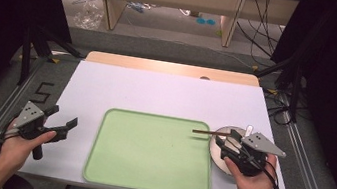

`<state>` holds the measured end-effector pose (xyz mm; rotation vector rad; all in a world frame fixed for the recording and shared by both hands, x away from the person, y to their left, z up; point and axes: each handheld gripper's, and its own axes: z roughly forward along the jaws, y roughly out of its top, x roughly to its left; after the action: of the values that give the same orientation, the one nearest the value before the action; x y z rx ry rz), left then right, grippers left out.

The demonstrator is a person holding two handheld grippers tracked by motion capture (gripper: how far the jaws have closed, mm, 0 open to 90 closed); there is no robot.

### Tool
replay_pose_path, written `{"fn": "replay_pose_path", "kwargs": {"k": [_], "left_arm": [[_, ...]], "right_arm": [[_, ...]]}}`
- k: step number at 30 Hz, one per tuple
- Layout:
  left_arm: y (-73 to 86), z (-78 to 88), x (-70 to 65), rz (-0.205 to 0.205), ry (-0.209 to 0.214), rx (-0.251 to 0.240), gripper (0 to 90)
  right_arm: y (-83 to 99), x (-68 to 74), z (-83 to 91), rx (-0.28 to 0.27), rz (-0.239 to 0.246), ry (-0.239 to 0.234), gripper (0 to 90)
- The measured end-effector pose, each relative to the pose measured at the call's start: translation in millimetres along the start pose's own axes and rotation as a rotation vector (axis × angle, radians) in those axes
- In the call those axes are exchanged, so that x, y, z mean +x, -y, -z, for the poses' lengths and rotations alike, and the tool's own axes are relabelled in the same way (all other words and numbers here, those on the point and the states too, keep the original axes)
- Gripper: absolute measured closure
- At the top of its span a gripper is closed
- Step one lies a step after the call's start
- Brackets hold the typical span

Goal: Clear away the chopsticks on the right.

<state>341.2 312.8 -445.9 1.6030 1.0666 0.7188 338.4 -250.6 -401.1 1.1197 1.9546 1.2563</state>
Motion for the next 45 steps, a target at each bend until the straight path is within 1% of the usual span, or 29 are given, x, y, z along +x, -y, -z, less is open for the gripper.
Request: {"fn": "replay_pose_path", "kwargs": {"k": [2, 3, 5, 8, 10, 11, 12, 13, 14, 15, 17, 18, 21, 22, 25, 26, 27, 32, 33, 34, 35, 37, 38, 39, 40, 41, 43, 44, 45], "left_arm": [[0.0, 0.4, 0.2, -0.001, -0.001, -0.002, 16.2], [0.0, 0.5, 0.4, 0.000, -0.002, -0.001, 16.2], [0.3, 0.4, 0.6, 0.000, -0.003, 0.001, 16.3], [0.4, 0.4, 0.5, -0.001, -0.004, 0.002, 16.3], [0.3, 0.4, 0.5, -0.001, -0.005, 0.002, 16.3], [0.3, 0.4, 0.5, -0.002, -0.007, 0.003, 16.4], [0.3, 0.4, 0.6, -0.002, -0.008, 0.005, 16.4], [0.4, 0.3, 0.8, -0.002, -0.008, 0.005, 16.4], [0.5, 0.4, 1.1, -0.001, -0.009, 0.007, 16.4], [0.6, 0.3, 1.3, 0.001, -0.010, 0.007, 16.4], [1.1, 0.1, 1.8, 0.002, -0.007, 0.006, 16.5], [1.1, 0.0, 2.0, 0.002, -0.007, 0.006, 16.5], [1.2, 0.1, 2.0, 0.002, -0.008, 0.006, 16.6], [1.1, 0.2, 2.0, 0.002, -0.008, 0.008, 16.6], [1.1, 0.1, 1.8, 0.002, -0.008, 0.006, 16.6], [1.1, 0.1, 1.8, 0.002, -0.008, 0.007, 16.6], [1.1, 0.0, 1.8, 0.002, -0.008, 0.006, 16.6], [1.2, -0.2, 1.8, 0.000, -0.008, 0.007, 16.7], [1.2, -0.2, 1.9, 0.000, -0.009, 0.008, 16.7], [1.1, -0.2, 1.9, -0.001, -0.009, 0.008, 16.7], [1.1, 0.0, 1.7, 0.000, -0.010, 0.009, 16.7], [1.0, 0.1, 1.5, 0.000, -0.010, 0.008, 16.7], [1.0, 0.1, 1.6, 0.001, -0.010, 0.009, 16.7], [1.0, 0.1, 1.6, 0.001, -0.010, 0.009, 16.7], [1.1, 0.1, 1.8, -0.001, -0.009, 0.009, 16.7], [1.1, 0.1, 1.9, 0.000, -0.010, 0.009, 16.7], [1.0, 0.0, 2.3, -0.004, -0.006, 0.010, 16.7], [0.8, 0.2, 2.3, -0.005, -0.009, 0.015, 16.7], [0.8, 0.2, 2.3, -0.005, -0.009, 0.015, 16.7]], "right_arm": [[-1.0, -0.9, -4.4, 0.001, -0.004, -0.007, 42.2], [-1.9, -2.1, -6.6, -0.005, 0.007, -0.006, 42.4], [-3.8, -3.1, -8.6, 0.016, 0.008, -0.003, 43.1], [-11.9, -7.5, -14.9, 0.064, 0.028, 0.009, 56.9], [-20.3, -11.7, -22.6, 0.130, 0.024, 0.016, 71.5], [-23.8, -12.6, -25.3, 0.171, 0.006, 0.017, 78.2], [-29.4, -14.0, -31.4, 0.246, -0.022, 0.048, 84.4], [-32.7, -15.2, -35.1, 0.292, -0.016, 0.056, 89.5], [-37.2, -15.4, -42.2, 0.356, -0.038, 0.075, 90.0], [-41.3, -16.5, -48.8, 0.413, -0.049, 0.073, 90.0], [-45.8, -18.5, -61.0, 0.471, -0.054, 0.082, 90.0], [-48.2, -20.1, -69.0, 0.516, -0.055, 0.103, 90.0], [-49.3, -25.0, -86.9, 0.577, -0.059, 0.123, 90.0], [-48.1, -26.6, -94.3, 0.617, -0.053, 0.137, 90.0], [-43.2, -28.9, -107.9, 0.671, -0.054, 0.154, 90.0], [-40.7, -28.2, -112.4, 0.695, -0.073, 0.161, 90.0], [-38.0, -28.1, -115.9, 0.695, -0.077, 0.173, 90.0], [-30.8, -34.6, -121.0, 0.712, -0.047, 0.175, 90.0], [-30.7, -33.8, -121.1, 0.715, -0.069, 0.182, 90.0], [-31.6, -30.9, -120.7, 0.735, -0.116, 0.198, 90.0], [-30.1, -36.6, -120.7, 0.707, -0.047, 0.178, 90.0], [-29.2, -37.1, -122.0, 0.704, -0.050, 0.183, 90.0], [-29.5, -34.1, -122.0, 0.723, -0.102, 0.189, 90.0], [-29.8, -32.8, -121.6, 0.738, -0.119, 0.191, 90.0], [-29.0, -34.3, -121.6, 0.728, -0.096, 0.188, 90.0], [-29.1, -33.8, -121.3, 0.717, -0.099, 0.190, 90.0], [-30.7, -32.1, -120.7, 0.733, -0.101, 0.199, 90.0], [-29.3, -35.4, -121.8, 0.709, -0.065, 0.190, 90.0], [-29.3, -35.4, -121.8, 0.709, -0.065, 0.190, 90.0]]}}
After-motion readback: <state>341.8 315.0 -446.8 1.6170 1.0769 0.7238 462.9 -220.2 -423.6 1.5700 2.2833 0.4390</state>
